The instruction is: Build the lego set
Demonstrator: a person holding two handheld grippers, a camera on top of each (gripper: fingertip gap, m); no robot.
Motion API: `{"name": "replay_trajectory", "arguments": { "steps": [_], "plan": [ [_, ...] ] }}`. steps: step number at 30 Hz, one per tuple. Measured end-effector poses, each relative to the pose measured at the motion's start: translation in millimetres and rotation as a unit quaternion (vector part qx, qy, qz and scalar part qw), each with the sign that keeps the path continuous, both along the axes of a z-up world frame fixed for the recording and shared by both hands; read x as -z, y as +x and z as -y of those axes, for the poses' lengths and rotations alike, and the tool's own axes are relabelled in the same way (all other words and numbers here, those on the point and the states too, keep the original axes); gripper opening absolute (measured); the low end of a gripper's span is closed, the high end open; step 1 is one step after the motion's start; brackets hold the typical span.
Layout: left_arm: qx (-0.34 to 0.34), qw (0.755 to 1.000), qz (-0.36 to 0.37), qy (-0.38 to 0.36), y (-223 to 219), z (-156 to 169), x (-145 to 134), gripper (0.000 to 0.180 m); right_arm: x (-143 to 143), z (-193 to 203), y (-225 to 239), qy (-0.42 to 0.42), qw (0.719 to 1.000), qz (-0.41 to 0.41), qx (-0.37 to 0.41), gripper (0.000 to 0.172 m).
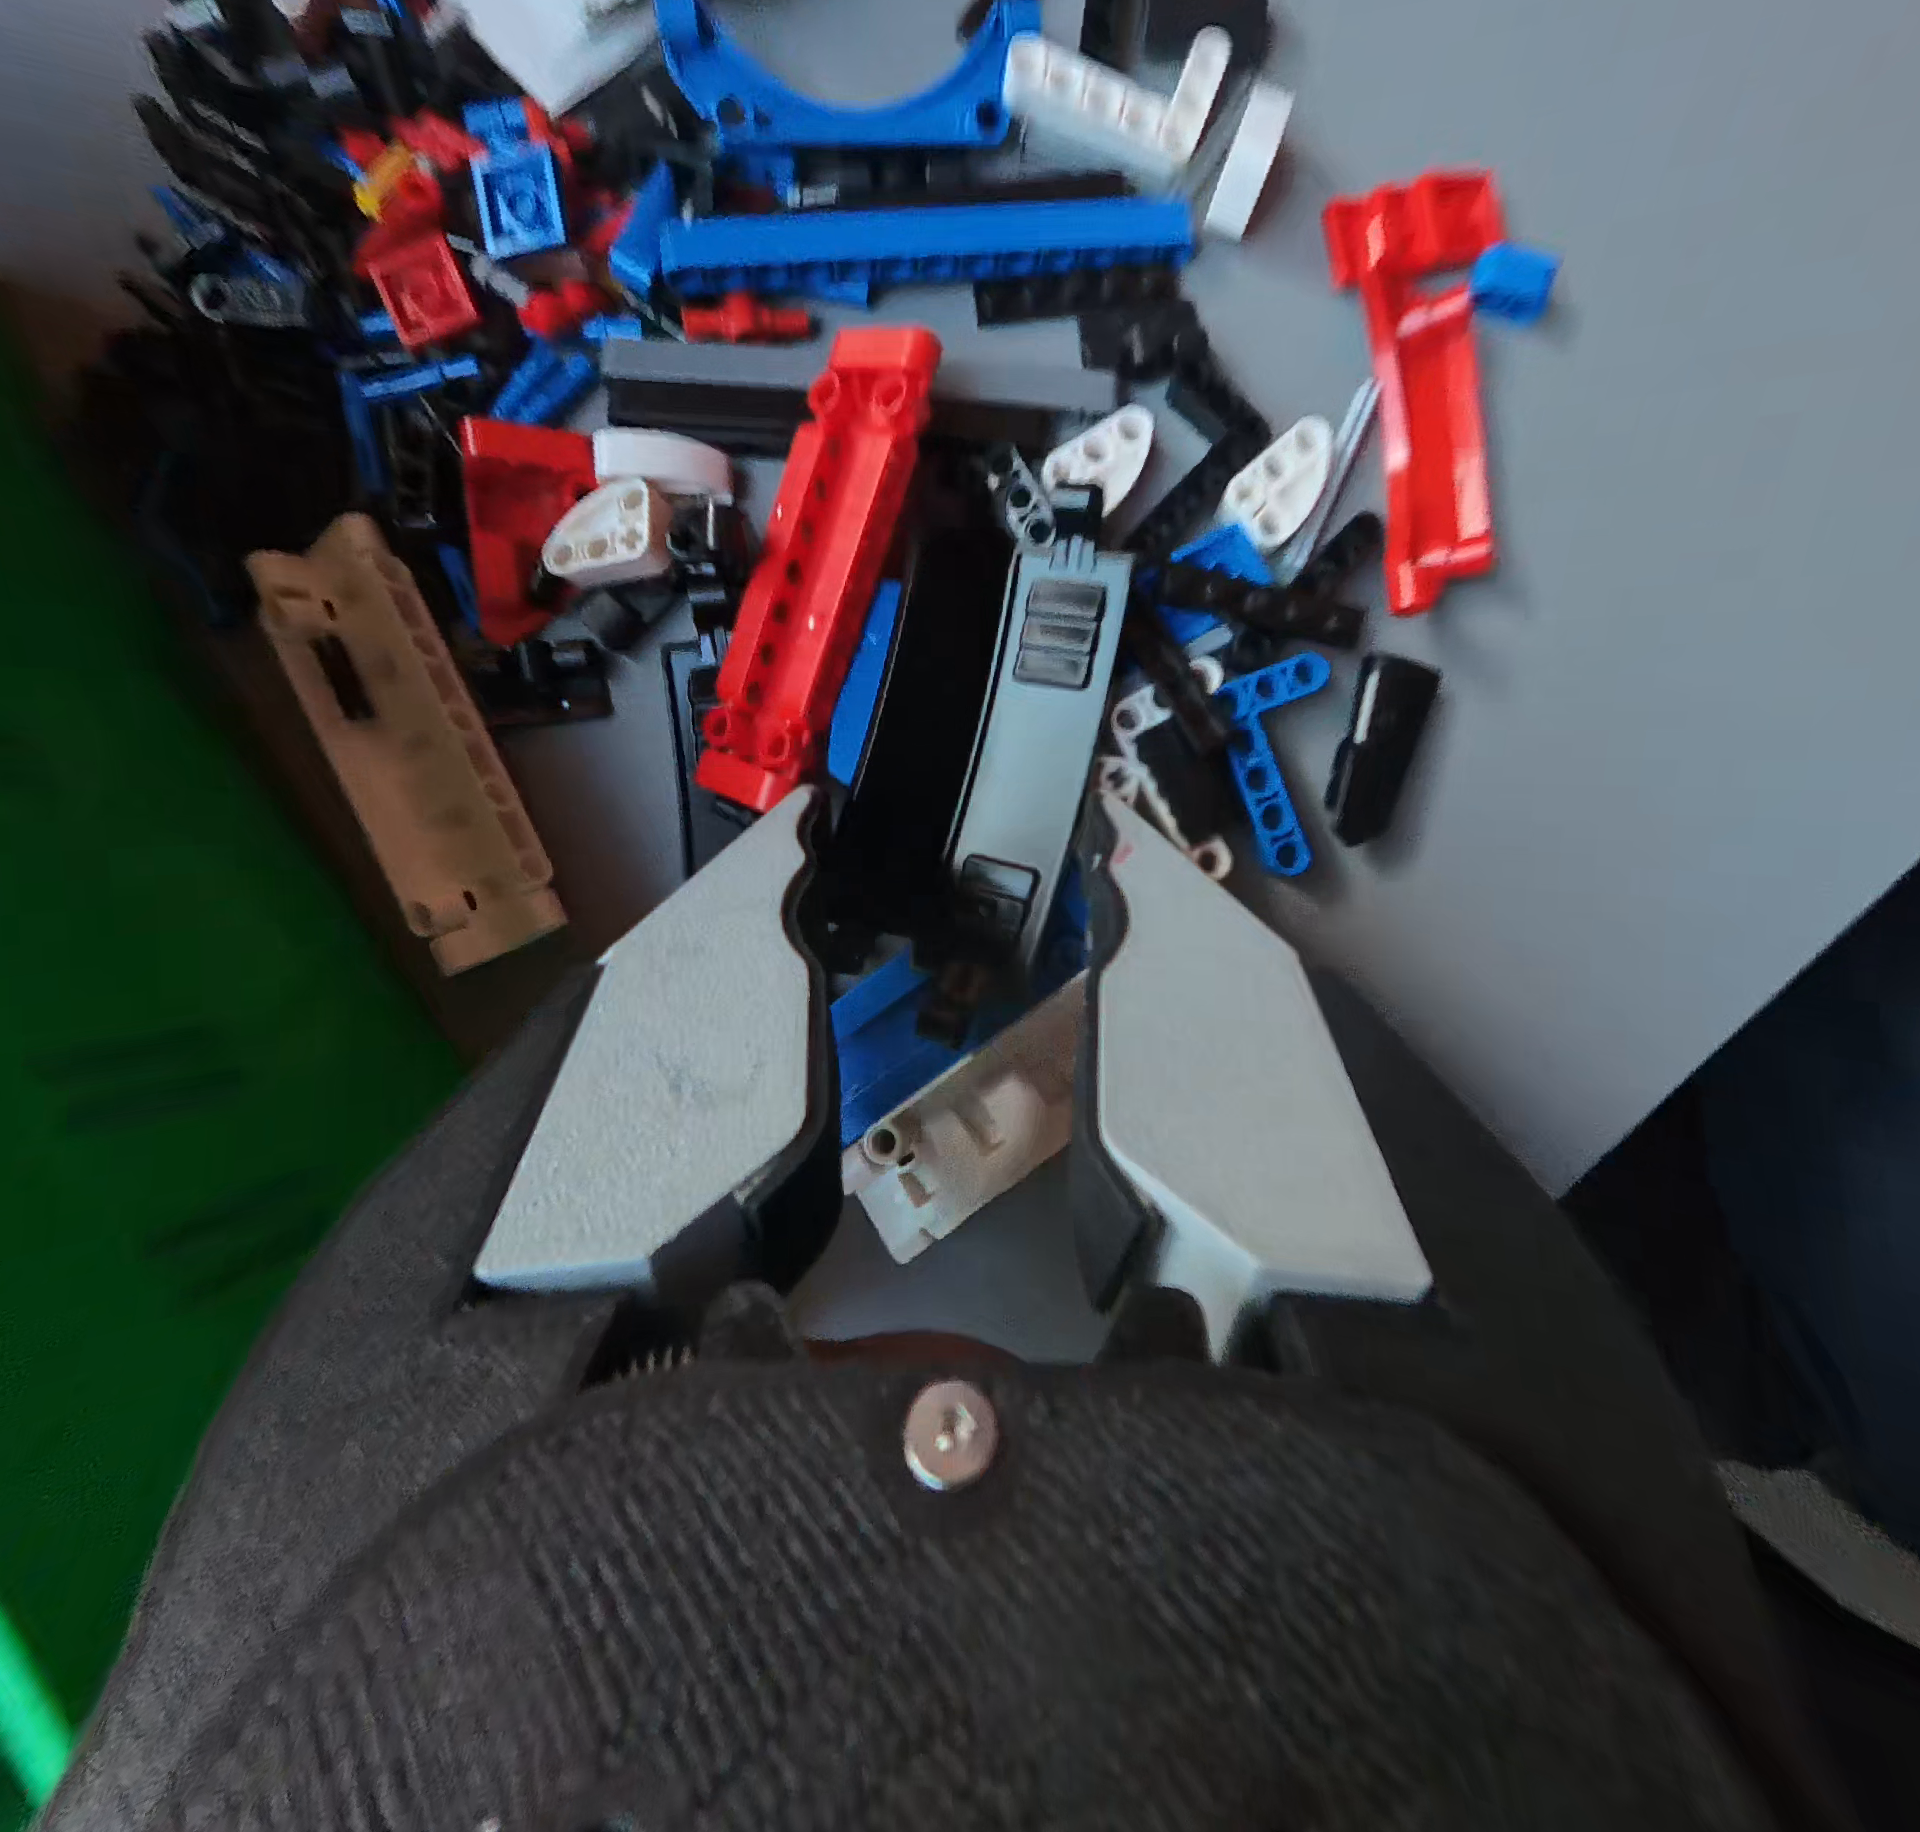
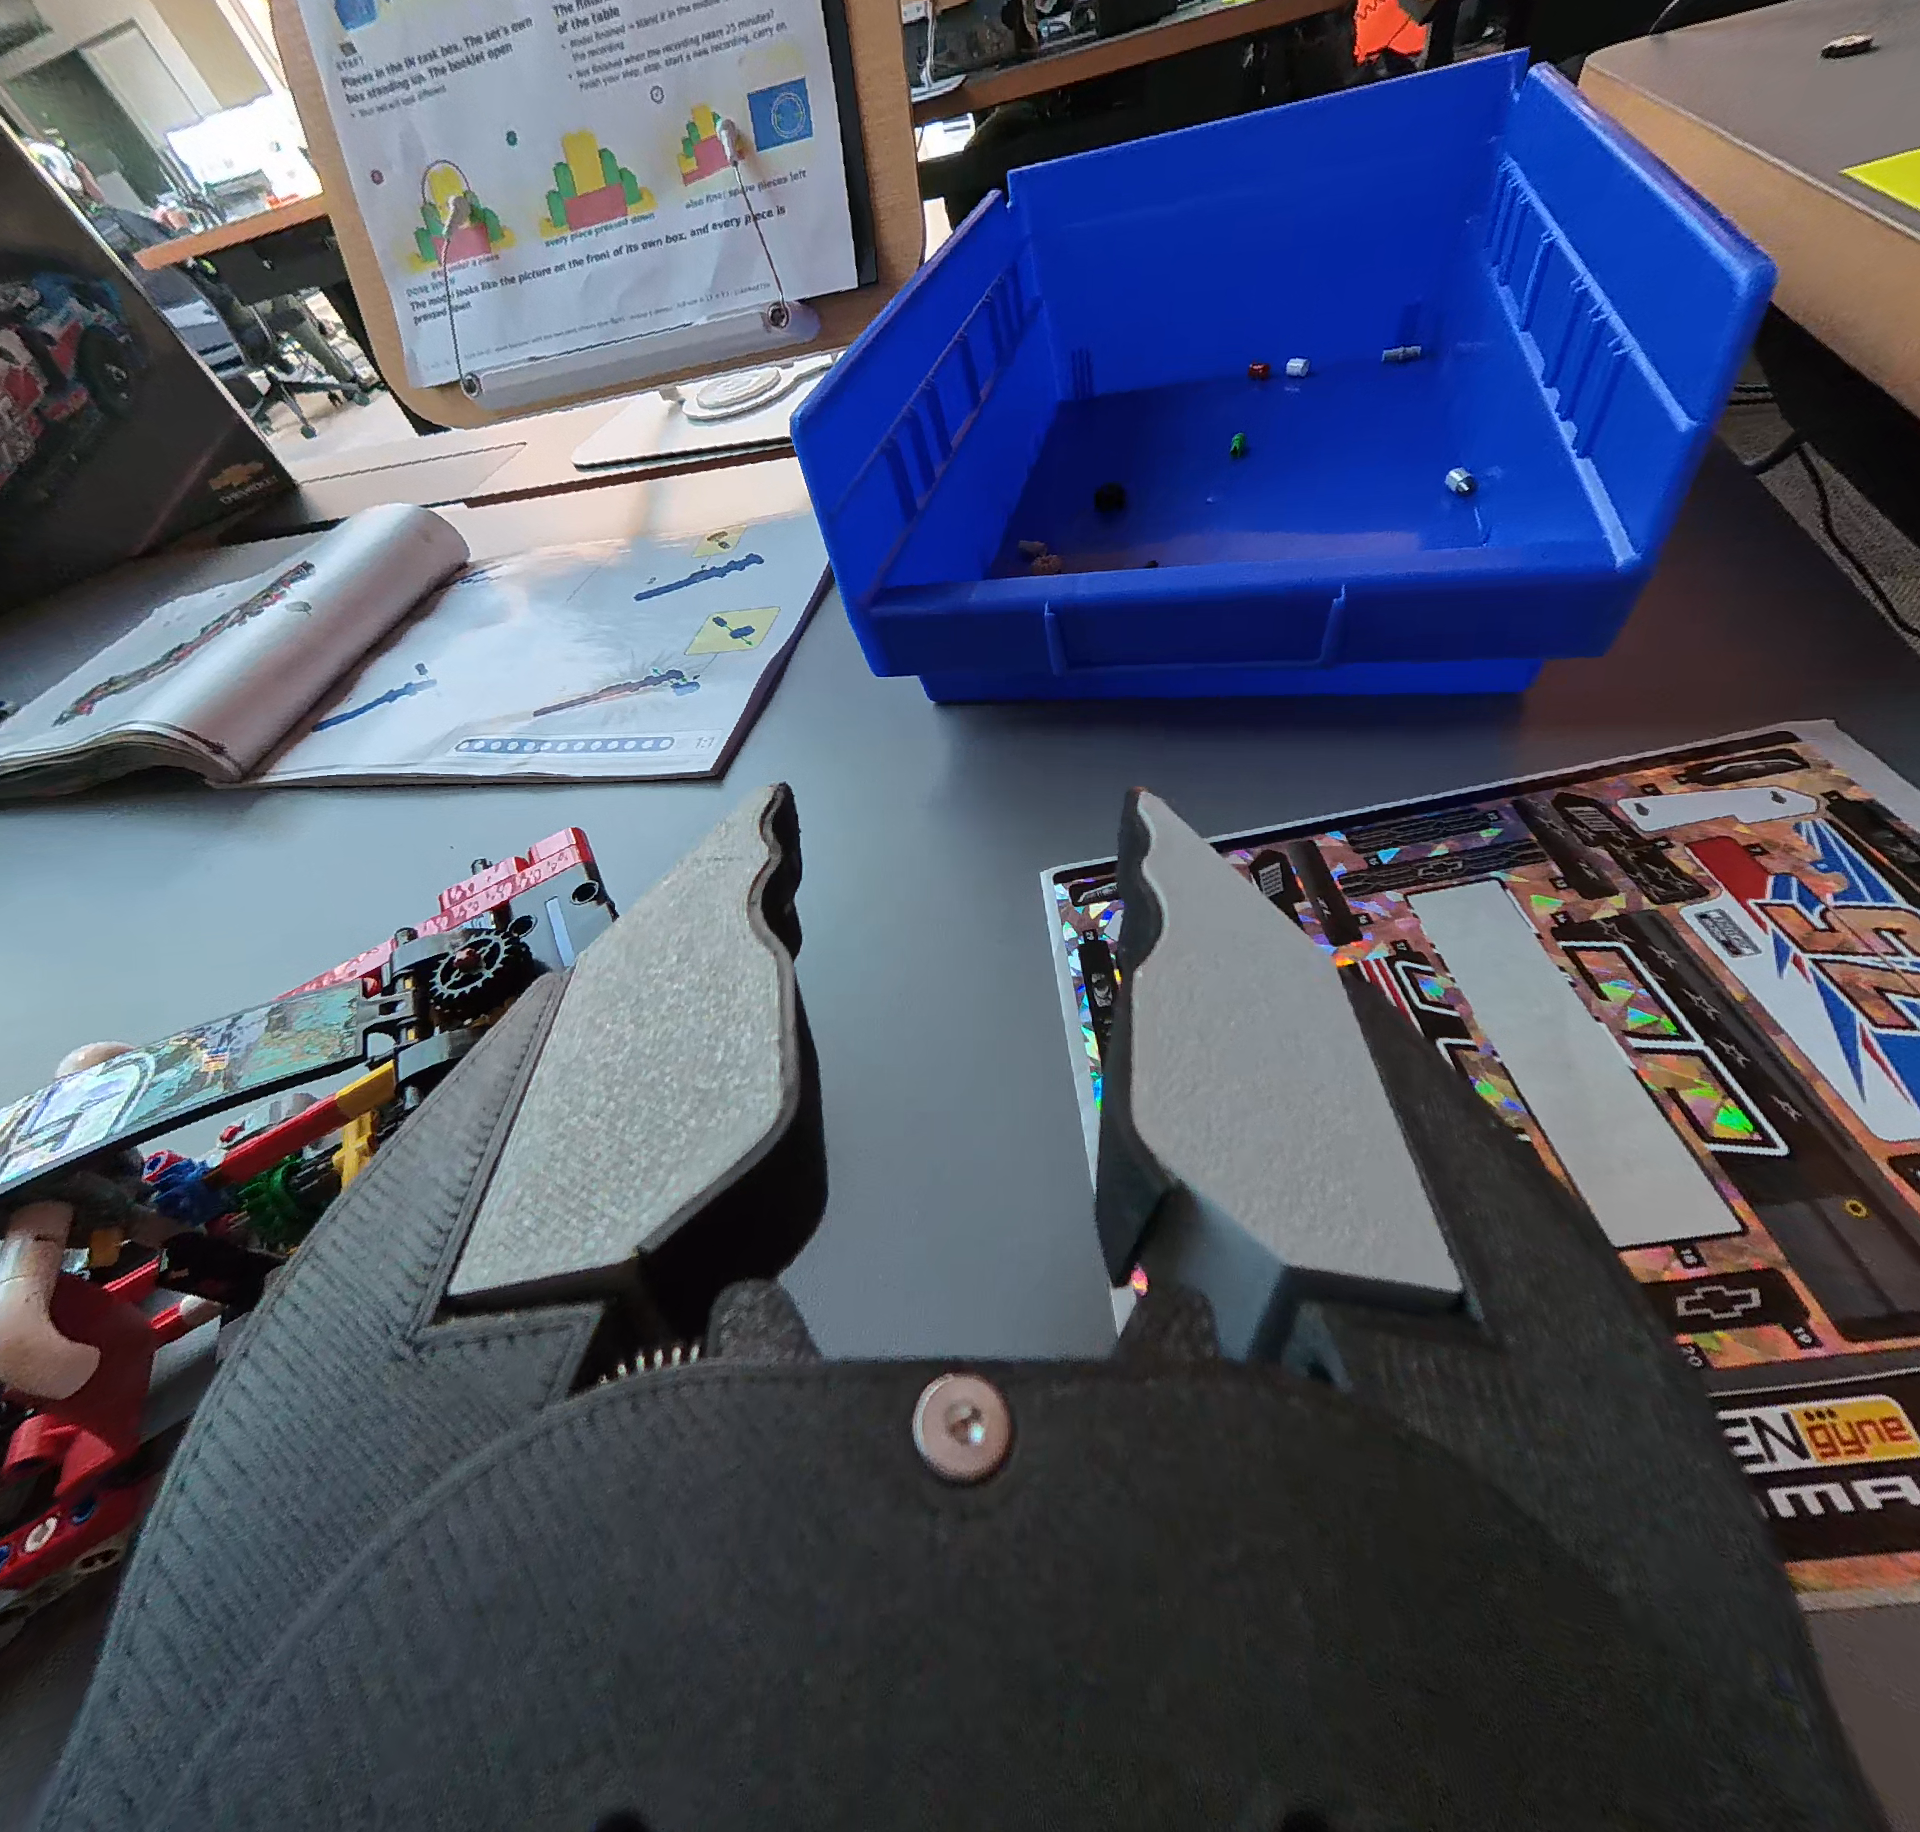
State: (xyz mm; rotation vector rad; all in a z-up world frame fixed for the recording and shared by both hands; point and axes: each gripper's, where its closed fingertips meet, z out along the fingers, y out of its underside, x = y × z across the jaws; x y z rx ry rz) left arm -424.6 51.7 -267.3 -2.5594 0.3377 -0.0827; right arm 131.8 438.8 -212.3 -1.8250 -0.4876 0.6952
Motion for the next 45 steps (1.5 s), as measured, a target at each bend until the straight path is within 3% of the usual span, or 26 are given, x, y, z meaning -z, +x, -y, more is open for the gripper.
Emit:
{"name": "replay_trajectory", "arguments": {
  "steps": [7, 9, 22, 27, 33, 40, 45],
  "plan": [
    [-0.012, 1.0, 0.006, 0.02, -2.9, -6.5, -2.5, 0.022, -0.3, 1.0, -0.9, -0.001, 1.0, -0.003, -0.005, 0.056],
    [-0.019, 0.999, 0.014, 0.034, -4.6, -8.7, -8.1, 0.005, -0.6, 1.2, -1.0, 0.0, 1.0, -0.005, -0.005, 0.055],
    [-0.035, 0.998, -0.003, 0.054, -16.2, -1.0, -23.4, 0.004, -1.5, 2.6, -1.9, -0.002, 1.0, -0.012, -0.012, 0.052],
    [-0.022, 0.999, -0.012, 0.036, -11.9, 10.2, -14.2, 0.004, -2.2, 3.5, -2.6, -0.001, 1.0, -0.015, -0.015, 0.051],
    [-0.004, 0.999, 0.017, 0.046, -2.7, 18.5, -21.5, 0.018, -2.3, 4.3, -3.5, 0.0, 1.0, -0.015, -0.018, 0.05],
    [-0.076, 0.994, -0.015, 0.077, -40.1, 36.2, -50.5, 0.023, -3.3, 5.1, -4.0, 0.0, 1.0, -0.018, -0.02, 0.049],
    [-0.085, 0.995, -0.005, 0.056, -35.5, 36.3, -43.4, 0.025, -3.8, 5.6, -4.3, 0.001, 1.0, -0.019, -0.022, 0.048]
  ]
}}
